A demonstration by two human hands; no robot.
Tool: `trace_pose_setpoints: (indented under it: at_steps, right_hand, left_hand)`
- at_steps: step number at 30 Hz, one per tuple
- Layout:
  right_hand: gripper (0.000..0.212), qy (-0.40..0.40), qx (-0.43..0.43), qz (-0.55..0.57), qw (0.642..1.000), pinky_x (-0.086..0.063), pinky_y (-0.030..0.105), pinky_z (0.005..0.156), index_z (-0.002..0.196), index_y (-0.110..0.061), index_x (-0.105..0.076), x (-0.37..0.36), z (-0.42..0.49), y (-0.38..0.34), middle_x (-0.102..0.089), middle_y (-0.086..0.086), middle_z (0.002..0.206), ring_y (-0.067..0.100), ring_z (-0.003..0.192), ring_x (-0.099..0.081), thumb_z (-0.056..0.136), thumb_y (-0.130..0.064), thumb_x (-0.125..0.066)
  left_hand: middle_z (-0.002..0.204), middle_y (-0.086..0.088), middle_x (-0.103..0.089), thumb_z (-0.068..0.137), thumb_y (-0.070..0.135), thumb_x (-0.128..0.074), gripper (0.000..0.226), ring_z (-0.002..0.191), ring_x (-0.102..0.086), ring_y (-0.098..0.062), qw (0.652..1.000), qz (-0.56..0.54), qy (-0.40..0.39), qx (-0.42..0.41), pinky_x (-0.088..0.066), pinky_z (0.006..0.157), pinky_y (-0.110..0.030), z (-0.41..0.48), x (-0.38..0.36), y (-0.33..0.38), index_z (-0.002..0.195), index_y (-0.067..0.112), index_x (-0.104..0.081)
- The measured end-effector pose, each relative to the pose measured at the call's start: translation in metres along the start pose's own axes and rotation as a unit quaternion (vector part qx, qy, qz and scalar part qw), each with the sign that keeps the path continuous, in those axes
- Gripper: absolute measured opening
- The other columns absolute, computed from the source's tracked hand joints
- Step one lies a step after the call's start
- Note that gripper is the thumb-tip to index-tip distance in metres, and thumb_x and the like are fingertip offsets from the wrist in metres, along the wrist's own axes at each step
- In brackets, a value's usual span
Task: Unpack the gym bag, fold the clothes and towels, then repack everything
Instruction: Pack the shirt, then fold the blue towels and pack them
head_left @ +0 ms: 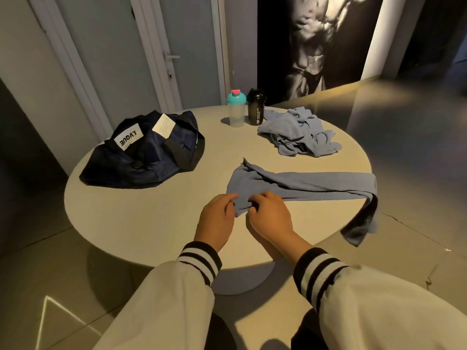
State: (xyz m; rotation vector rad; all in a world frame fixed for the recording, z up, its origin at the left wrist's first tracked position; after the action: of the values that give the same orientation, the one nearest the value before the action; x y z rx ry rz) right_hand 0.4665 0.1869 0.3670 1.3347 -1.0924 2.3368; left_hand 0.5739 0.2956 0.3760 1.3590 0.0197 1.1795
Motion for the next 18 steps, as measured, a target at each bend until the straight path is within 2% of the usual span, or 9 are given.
trace_pose_setpoints:
  at_steps: [2,4,5,7,10,12,15,18]
  right_hand:
    - [0.031,-0.049,0.023,0.068,0.996,-0.048,0.031,0.080,0.118,-0.023,-0.072,-0.001,0.001,-0.009,-0.068,0.000,0.118,0.021,0.102,-0.060,0.096,-0.021,-0.050]
    - [0.033,-0.102,0.032,0.155,0.982,-0.051,0.029,0.084,0.114,-0.026,-0.075,0.000,0.000,-0.015,-0.072,-0.004,0.115,0.012,0.097,-0.063,0.096,-0.015,-0.049]
    - [0.034,-0.112,0.027,0.200,0.973,-0.050,0.027,0.085,0.112,-0.024,-0.076,0.002,-0.002,-0.017,-0.073,-0.003,0.114,0.010,0.095,-0.062,0.096,-0.011,-0.049]
    - [0.033,-0.077,0.022,0.235,0.969,-0.049,0.027,0.086,0.110,-0.018,-0.074,0.008,-0.005,-0.014,-0.071,0.001,0.113,0.011,0.095,-0.060,0.095,-0.005,-0.048]
    - [0.026,0.022,0.021,0.104,0.994,-0.048,0.038,0.088,0.108,-0.014,-0.071,0.011,-0.007,-0.006,-0.067,0.006,0.111,0.024,0.103,-0.057,0.093,-0.010,-0.050]
    - [0.026,0.030,0.008,0.011,0.999,-0.043,0.042,0.093,0.110,-0.017,-0.069,0.007,-0.006,-0.003,-0.065,0.005,0.113,0.027,0.108,-0.056,0.096,-0.021,-0.048]
    - [0.031,0.055,-0.002,-0.056,0.997,-0.031,0.042,0.094,0.109,-0.021,-0.066,0.007,-0.005,-0.003,-0.062,0.003,0.116,0.025,0.113,-0.051,0.101,-0.035,-0.039]
    - [0.039,0.076,-0.022,-0.083,0.993,-0.026,0.047,0.099,0.110,-0.022,-0.064,0.007,-0.005,-0.003,-0.060,0.002,0.125,0.024,0.122,-0.046,0.103,-0.042,-0.031]
  left_hand:
    - [0.131,-0.001,-0.063,0.108,0.021,-0.041,0.034,0.113,-0.060,-0.014,0.999,-0.040,-0.004,0.001,-0.047,0.093,-0.023,0.002,0.002,0.007,0.135,0.022,-0.061]
    - [0.133,0.001,-0.061,0.109,0.025,-0.040,0.036,0.117,-0.058,-0.015,0.997,-0.068,-0.032,0.024,-0.047,0.096,-0.025,0.002,0.000,0.008,0.140,0.025,-0.057]
    - [0.133,0.001,-0.060,0.108,0.026,-0.040,0.037,0.118,-0.057,-0.016,0.996,-0.065,-0.050,0.036,-0.047,0.098,-0.027,0.001,-0.002,0.007,0.142,0.025,-0.055]
    - [0.130,0.001,-0.063,0.107,0.028,-0.042,0.036,0.113,-0.059,-0.017,0.998,-0.004,-0.059,0.035,-0.049,0.095,-0.031,0.002,-0.005,0.003,0.139,0.025,-0.057]
    - [0.121,-0.002,-0.067,0.109,0.031,-0.037,0.035,0.101,-0.061,-0.018,0.995,0.083,-0.056,0.019,-0.050,0.083,-0.029,0.003,-0.010,-0.002,0.124,0.019,-0.066]
    - [0.113,-0.003,-0.065,0.108,0.035,-0.034,0.038,0.096,-0.058,-0.019,0.983,0.176,-0.043,0.005,-0.047,0.078,-0.030,-0.002,-0.010,-0.005,0.111,0.018,-0.068]
    - [0.119,0.001,-0.061,0.101,0.038,-0.040,0.032,0.107,-0.052,-0.022,0.963,0.267,0.020,0.008,-0.046,0.092,-0.038,-0.012,0.014,-0.013,0.116,0.024,-0.064]
    - [0.118,0.001,-0.060,0.097,0.036,-0.046,0.027,0.107,-0.052,-0.022,0.952,0.299,0.018,0.058,-0.042,0.096,-0.038,-0.011,0.035,-0.024,0.116,0.026,-0.062]
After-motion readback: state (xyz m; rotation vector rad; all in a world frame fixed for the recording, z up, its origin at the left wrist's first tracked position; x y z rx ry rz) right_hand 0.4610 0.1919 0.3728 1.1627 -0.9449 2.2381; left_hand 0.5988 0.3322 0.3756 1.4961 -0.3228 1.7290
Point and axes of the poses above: each hand's wrist, its own z-axis towards the middle knuckle, its own x-axis out of the back of the hand, y = z × x, the point moved 6 cm from there along z, towards the middle knuckle
